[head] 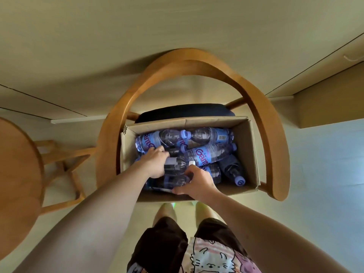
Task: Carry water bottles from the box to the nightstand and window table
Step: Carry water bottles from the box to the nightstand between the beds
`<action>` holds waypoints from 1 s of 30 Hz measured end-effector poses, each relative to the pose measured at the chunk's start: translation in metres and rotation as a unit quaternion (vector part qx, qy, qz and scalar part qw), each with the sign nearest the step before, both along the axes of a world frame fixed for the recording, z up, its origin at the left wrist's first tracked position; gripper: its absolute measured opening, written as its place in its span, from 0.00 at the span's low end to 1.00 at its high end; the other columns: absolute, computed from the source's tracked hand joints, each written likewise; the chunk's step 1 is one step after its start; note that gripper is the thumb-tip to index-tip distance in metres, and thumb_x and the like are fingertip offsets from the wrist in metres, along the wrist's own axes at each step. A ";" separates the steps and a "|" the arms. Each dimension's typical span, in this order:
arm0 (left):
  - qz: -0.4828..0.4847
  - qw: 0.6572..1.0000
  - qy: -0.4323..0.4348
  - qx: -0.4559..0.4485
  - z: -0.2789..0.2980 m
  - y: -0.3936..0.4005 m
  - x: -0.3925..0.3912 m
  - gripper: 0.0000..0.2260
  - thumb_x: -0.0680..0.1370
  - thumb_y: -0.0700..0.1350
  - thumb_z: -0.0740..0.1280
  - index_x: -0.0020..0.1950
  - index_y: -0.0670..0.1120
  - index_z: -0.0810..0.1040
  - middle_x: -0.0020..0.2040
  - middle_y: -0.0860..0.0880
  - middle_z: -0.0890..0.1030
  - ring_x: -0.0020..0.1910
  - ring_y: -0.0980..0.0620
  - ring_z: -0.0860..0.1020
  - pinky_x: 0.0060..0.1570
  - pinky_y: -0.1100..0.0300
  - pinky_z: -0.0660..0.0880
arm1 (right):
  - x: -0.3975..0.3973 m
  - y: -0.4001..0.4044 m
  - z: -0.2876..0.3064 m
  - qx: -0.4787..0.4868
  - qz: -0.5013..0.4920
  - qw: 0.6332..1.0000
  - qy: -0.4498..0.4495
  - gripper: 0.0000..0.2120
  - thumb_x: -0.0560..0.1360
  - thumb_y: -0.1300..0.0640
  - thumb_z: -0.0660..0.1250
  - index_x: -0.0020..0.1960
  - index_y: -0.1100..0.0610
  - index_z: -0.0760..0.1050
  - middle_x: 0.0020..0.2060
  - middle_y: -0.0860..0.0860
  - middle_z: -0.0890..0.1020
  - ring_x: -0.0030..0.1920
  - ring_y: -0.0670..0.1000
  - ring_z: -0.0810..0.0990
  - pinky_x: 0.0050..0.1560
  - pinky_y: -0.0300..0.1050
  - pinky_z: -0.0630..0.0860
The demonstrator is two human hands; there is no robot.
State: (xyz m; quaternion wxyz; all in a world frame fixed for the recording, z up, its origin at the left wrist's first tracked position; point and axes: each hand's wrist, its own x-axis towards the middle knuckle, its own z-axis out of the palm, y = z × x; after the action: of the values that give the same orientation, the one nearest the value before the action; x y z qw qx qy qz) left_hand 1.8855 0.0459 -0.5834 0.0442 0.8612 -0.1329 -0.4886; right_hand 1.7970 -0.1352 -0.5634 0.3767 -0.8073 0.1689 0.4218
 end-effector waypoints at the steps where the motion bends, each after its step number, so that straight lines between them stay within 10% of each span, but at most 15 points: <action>1: 0.016 1.000 0.004 -0.003 0.001 -0.001 0.001 0.27 0.73 0.38 0.70 0.72 0.48 0.71 0.69 0.47 0.70 0.67 0.42 0.71 0.64 0.44 0.74 | 0.000 -0.002 0.000 0.005 -0.024 1.000 -0.005 0.32 0.55 0.38 0.83 0.53 0.45 0.75 0.47 0.44 0.80 0.48 0.49 0.79 0.46 0.46 0.78; 8: 0.139 0.988 0.067 -0.014 0.018 -0.005 0.015 0.30 0.69 0.37 0.77 0.65 0.54 0.69 0.61 0.44 0.78 0.55 0.42 0.77 0.51 0.48 0.78 | 0.009 -0.019 0.001 0.062 -0.240 0.969 0.004 0.30 0.49 0.43 0.84 0.48 0.51 0.84 0.41 0.45 0.86 0.45 0.49 0.85 0.46 0.48 0.82; 14: 0.423 0.880 0.166 -0.138 0.050 -0.008 0.018 0.44 0.66 0.38 0.71 0.81 0.51 0.63 0.81 0.45 0.63 0.78 0.41 0.62 0.70 0.53 0.65 | 0.036 -0.031 0.017 0.232 -0.419 0.878 0.001 0.11 0.54 0.59 0.83 0.35 0.54 0.86 0.35 0.53 0.86 0.36 0.50 0.85 0.37 0.43 0.80; 20: 0.543 0.779 0.211 -0.232 0.089 -0.010 0.014 0.32 0.53 0.49 0.75 0.57 0.45 0.80 0.47 0.42 0.86 0.49 0.41 0.82 0.58 0.47 0.75 | 0.056 -0.052 0.043 0.435 -0.478 0.760 0.057 0.07 0.70 0.56 0.74 0.47 0.56 0.82 0.45 0.56 0.83 0.50 0.57 0.83 0.59 0.57 0.79; 26: 0.556 0.759 0.205 -0.269 0.134 -0.015 0.031 0.26 0.60 0.43 0.75 0.58 0.42 0.81 0.47 0.41 0.86 0.47 0.40 0.86 0.54 0.47 0.80 | 0.071 -0.055 0.067 0.446 -0.508 0.731 0.090 0.26 0.73 0.39 0.71 0.59 0.59 0.81 0.48 0.59 0.83 0.44 0.58 0.83 0.54 0.55 0.79; 30: 0.532 0.777 0.193 -0.277 0.170 -0.031 0.045 0.25 0.58 0.51 0.83 0.49 0.42 0.82 0.40 0.41 0.86 0.36 0.43 0.85 0.39 0.54 0.82 | 0.082 -0.059 0.094 0.437 -0.444 0.779 0.068 0.33 0.68 0.32 0.76 0.59 0.58 0.80 0.46 0.58 0.82 0.44 0.57 0.83 0.53 0.55 0.79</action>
State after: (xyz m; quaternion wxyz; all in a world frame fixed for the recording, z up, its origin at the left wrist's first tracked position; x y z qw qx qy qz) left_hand 1.9300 0.0147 -0.4135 0.5584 0.6328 0.2282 -0.4854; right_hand 1.8786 -0.1940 -0.4693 0.8219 -0.3607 0.3319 0.2904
